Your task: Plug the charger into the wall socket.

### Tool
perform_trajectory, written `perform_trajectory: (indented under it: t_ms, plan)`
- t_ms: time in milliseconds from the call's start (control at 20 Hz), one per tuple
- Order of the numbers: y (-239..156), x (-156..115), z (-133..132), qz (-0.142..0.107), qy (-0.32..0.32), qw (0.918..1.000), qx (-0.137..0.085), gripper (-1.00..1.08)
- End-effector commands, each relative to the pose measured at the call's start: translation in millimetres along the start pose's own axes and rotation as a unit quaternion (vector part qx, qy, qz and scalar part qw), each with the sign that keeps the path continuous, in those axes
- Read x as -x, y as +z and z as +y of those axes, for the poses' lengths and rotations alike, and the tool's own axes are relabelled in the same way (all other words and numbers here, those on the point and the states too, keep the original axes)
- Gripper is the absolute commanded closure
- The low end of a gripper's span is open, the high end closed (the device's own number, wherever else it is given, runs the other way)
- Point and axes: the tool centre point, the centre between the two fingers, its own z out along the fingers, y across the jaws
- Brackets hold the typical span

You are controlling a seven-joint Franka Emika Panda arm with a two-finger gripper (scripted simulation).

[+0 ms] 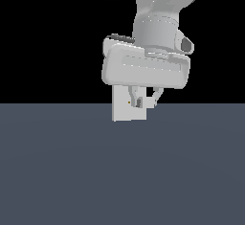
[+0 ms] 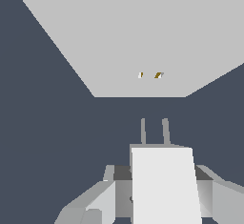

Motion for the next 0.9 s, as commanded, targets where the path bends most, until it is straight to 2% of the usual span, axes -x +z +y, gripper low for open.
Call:
perform_trajectory:
  t_ms: [0,500,850]
  plan:
    - [1,-5,0,0.000,0.000,1.0000,0.000,1.08]
    - [10,-39,-1,0.000,0.000,1.0000,0.000,1.08]
    - [12,-45,0,0.000,0.000,1.0000,0.000,1.08]
